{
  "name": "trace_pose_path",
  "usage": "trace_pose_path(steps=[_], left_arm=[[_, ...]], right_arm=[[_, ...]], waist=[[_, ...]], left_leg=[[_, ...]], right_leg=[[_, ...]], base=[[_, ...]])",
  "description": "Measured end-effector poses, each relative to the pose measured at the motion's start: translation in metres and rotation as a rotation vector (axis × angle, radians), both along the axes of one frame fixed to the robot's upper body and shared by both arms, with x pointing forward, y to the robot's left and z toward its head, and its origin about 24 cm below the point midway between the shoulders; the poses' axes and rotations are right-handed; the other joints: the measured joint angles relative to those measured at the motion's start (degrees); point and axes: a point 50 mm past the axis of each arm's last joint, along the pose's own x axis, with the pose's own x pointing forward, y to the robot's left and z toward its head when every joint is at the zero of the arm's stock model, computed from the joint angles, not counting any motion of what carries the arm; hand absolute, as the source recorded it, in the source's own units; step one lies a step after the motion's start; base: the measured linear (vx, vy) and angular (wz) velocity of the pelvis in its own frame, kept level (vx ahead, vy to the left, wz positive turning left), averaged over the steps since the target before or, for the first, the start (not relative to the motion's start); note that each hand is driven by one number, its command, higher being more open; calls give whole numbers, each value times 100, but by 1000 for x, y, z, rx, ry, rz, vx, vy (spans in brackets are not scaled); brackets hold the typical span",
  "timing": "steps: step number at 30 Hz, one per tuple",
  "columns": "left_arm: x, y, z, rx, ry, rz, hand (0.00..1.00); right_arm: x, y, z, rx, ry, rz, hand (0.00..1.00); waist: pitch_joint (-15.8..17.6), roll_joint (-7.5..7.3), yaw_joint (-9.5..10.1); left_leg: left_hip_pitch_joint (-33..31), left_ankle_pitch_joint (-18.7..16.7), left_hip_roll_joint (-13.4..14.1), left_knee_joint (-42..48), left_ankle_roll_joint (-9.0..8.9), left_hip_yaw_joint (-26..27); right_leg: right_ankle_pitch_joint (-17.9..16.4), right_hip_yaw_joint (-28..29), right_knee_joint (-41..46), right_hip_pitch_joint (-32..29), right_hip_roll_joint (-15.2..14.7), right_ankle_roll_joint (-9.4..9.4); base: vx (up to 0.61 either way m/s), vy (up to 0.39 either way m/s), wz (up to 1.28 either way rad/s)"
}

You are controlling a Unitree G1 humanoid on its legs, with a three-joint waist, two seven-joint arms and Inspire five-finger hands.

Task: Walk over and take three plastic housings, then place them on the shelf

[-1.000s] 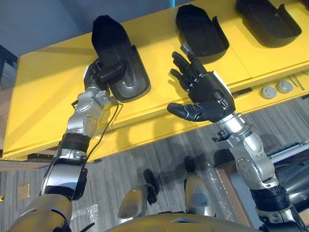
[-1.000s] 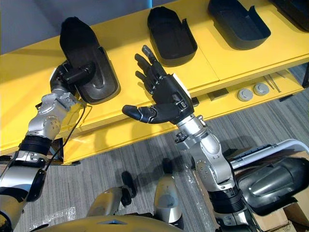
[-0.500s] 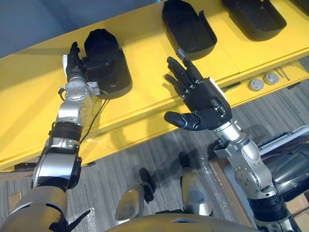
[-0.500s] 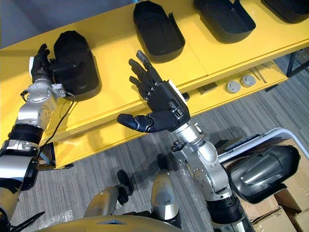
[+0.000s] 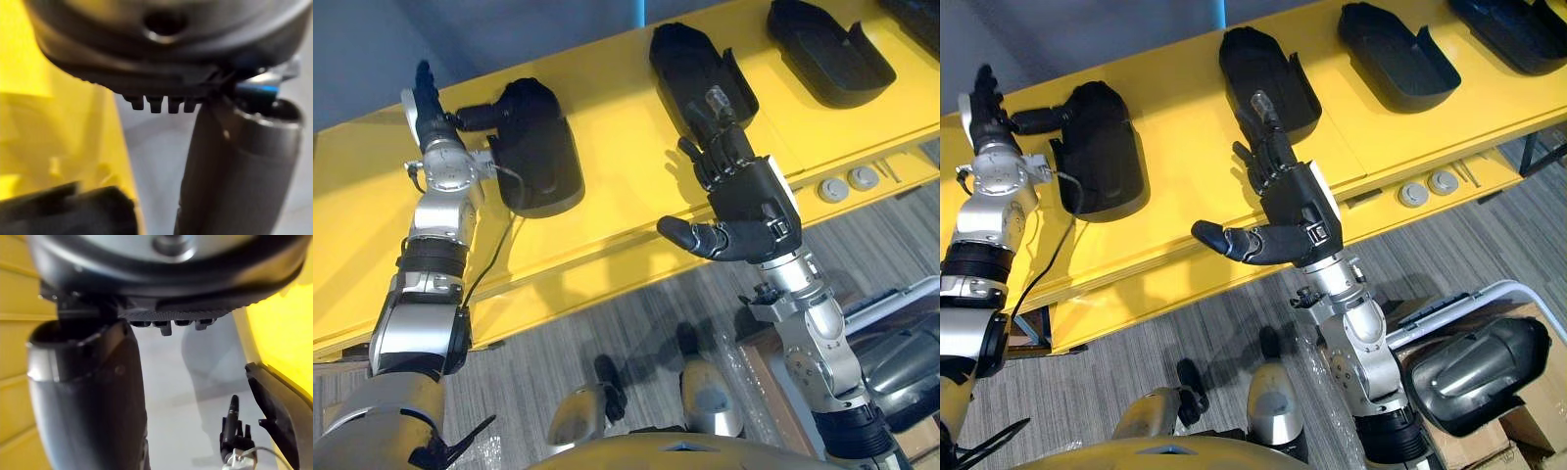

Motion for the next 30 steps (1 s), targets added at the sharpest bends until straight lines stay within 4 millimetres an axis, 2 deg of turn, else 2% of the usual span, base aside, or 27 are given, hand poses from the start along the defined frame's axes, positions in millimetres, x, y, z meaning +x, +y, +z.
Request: trace_pose_path(steps=[1, 2, 3, 4, 5, 6, 7, 8, 9, 10, 12, 13, 16, 17, 18, 20, 21, 23, 24, 27, 30], left_arm=[[-8, -7, 18, 5, -120, -53, 100], [-15, -11, 27, 6, -186, -81, 100], [-31, -16, 38, -8, -310, -154, 100], [-40, -20, 42, -22, -370, -205, 100], [-61, -28, 44, -37, -464, -290, 100], [-83, -35, 41, -56, -550, -363, 100], [-95, -38, 37, -74, -592, -396, 100], [-117, -43, 28, -101, -656, -430, 100], [-139, -44, 17, -126, -697, -440, 100], [-148, -44, 11, -135, -704, -437, 100], [-177, -39, -15, -163, -680, -387, 100], [-182, -37, -21, -163, -664, -367, 100], [-202, -25, -53, -195, -577, -218, 100], [-205, -23, -58, -214, -564, -188, 100], [-209, -17, -74, -265, -518, -107, 100], [-213, -11, -92, -311, -449, -24, 100], [-218, -8, -111, -331, -351, 49, 100], [-224, -7, -128, -360, -260, 90, 100], [-233, -4, -146, -388, -170, 138, 100], [-243, 0, -156, -405, -127, 170, 100], [-245, 2, -156, -395, -132, 168, 100]], right_arm=[[1, 0, 0, 1, 1, -30, 100], [2, 0, 1, -11, -3, -45, 100], [3, 1, 0, -33, -1, -71, 100], [4, 1, -2, -35, 7, -80, 100], [5, 1, -5, -35, 24, -100, 100], [6, 0, -6, -43, 26, -129, 100], [6, 1, -7, -41, 29, -138, 100], [7, 1, -7, -29, 33, -148, 100], [7, 2, -8, -20, 43, -150, 100], [7, 3, -9, -22, 46, -149, 100], [7, 9, -13, -47, 68, -125, 100], [7, 10, -14, -51, 78, -116, 100], [6, 29, -27, -92, 115, -36, 100], [5, 34, -30, -93, 126, -13, 100], [1, 47, -37, -124, 138, 30, 100], [-3, 59, -42, -165, 139, 85, 100], [-8, 66, -45, -190, 136, 151, 100], [-11, 67, -48, -215, 136, 188, 100], [-12, 63, -50, -257, 136, 201, 100], [-12, 56, -52, -286, 134, 198, 100], [-14, 43, -55, -302, 153, 170, 100]], waist=[[-44, 0, 44], [-59, -1, 53], [-168, 18, 91], [-238, 38, 111], [-397, 88, 151], [-525, 175, 214], [-600, 217, 249], [-688, 278, 356], [-802, 295, 453], [-859, 290, 502], [-1032, 219, 689], [-1064, 185, 747], [-1209, -61, 1038], [-1239, -109, 1075], [-1302, -206, 1145], [-1354, -287, 1172], [-1398, -360, 1218], [-1427, -408, 1288], [-1460, -470, 1303], [-1485, -563, 1314], [-1479, -628, 1411]], left_leg=[[29, 0, 0, -8, 0, -29], [65, 0, -4, -29, 0, -41], [134, 9, -14, -97, -6, -46], [167, 9, -18, -126, -7, -58], [235, 12, -14, -201, -11, -93], [304, 11, -2, -247, -12, -149], [338, 15, -9, -284, -17, -186], [433, 16, -19, -322, -20, -240], [489, 28, -44, -369, -30, -332], [503, 42, -55, -389, -32, -385], [504, 101, -71, -456, -61, -611], [514, 129, -74, -496, -76, -660], [569, 303, -89, -782, -102, -845], [578, 330, -92, -829, -116, -863], [579, 396, -101, -908, -117, -922], [579, 449, -115, -1000, -113, -963], [572, 485, -134, -1055, -111, -996], [565, 499, -153, -1087, -104, -1025], [551, 502, -189, -1090, -95, -1098], [528, 502, -215, -1083, -95, -1169], [463, 494, -248, -1059, -85, -1239]], right_leg=[[-1, -33, -22, 58, 1, -2], [-6, -52, -33, 97, 1, -9], [-18, -88, -59, 147, -3, -26], [-18, -126, -87, 190, -5, -27], [-23, -188, -136, 273, -6, -30], [-36, -292, -154, 362, -6, -44], [-40, -358, -172, 402, -8, -45], [-56, -454, -220, 535, -13, -40], [-101, -571, -270, 657, -30, -35], [-105, -637, -314, 714, -36, -35], [-167, -886, -335, 824, -38, -45], [-183, -951, -341, 847, -38, -59], [-263, -1182, -374, 881, -27, -92], [-264, -1209, -390, 883, -28, -93], [-265, -1274, -401, 890, -32, -93], [-266, -1326, -398, 885, -42, -93], [-267, -1383, -394, 874, -57, -91], [-273, -1421, -391, 869, -91, -81], [-306, -1491, -370, 880, -106, -43], [-369, -1564, -290, 872, -142, -25], [-389, -1643, -238, 866, -186, -2]], base=[[25, 4, 11], [22, 5, 6], [23, 5, 4], [44, 3, 6], [67, -2, 14], [69, -3, 19], [69, 6, 23], [46, 9, 29], [34, 10, 32], [2, -13, 45], [-25, -30, 48], [-51, -36, 47], [-65, -41, 36], [-37, -23, 22], [-25, -9, 21], [-16, -4, 18], [4, 4, 12], [24, 19, 15], [39, 19, 21], [40, 16, 19], [51, 22, 16]])
